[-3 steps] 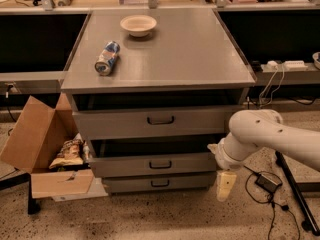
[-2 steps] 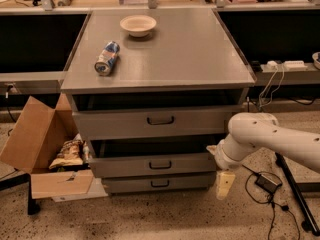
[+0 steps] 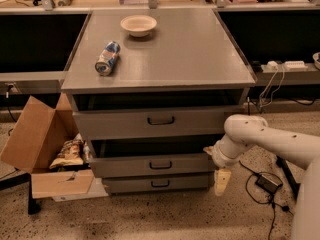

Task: Open middle drawer

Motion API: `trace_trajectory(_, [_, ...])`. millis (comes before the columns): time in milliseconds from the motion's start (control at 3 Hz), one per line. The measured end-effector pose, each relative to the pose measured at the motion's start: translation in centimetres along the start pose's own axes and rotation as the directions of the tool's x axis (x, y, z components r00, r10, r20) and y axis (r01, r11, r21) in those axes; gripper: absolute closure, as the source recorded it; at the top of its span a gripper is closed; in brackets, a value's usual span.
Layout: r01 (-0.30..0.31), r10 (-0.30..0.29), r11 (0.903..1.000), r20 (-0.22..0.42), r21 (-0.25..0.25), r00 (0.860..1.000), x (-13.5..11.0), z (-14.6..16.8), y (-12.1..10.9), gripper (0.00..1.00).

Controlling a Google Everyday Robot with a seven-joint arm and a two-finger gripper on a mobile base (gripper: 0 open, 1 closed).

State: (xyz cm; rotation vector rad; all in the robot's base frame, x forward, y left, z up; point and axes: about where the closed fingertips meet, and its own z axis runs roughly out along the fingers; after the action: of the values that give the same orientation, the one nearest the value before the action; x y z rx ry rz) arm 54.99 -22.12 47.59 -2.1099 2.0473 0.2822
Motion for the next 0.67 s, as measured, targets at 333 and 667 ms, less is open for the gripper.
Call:
trace_trajectory(333, [0.016,-0.016,0.9997,0.007,-0.016,1.0,0.5,1.6,-1.2,0.0])
trace_trajectory(667, [0.033,-0.032,0.9987,0.016,-0.039,0.999,0.7,3.4,-2.5,0.0])
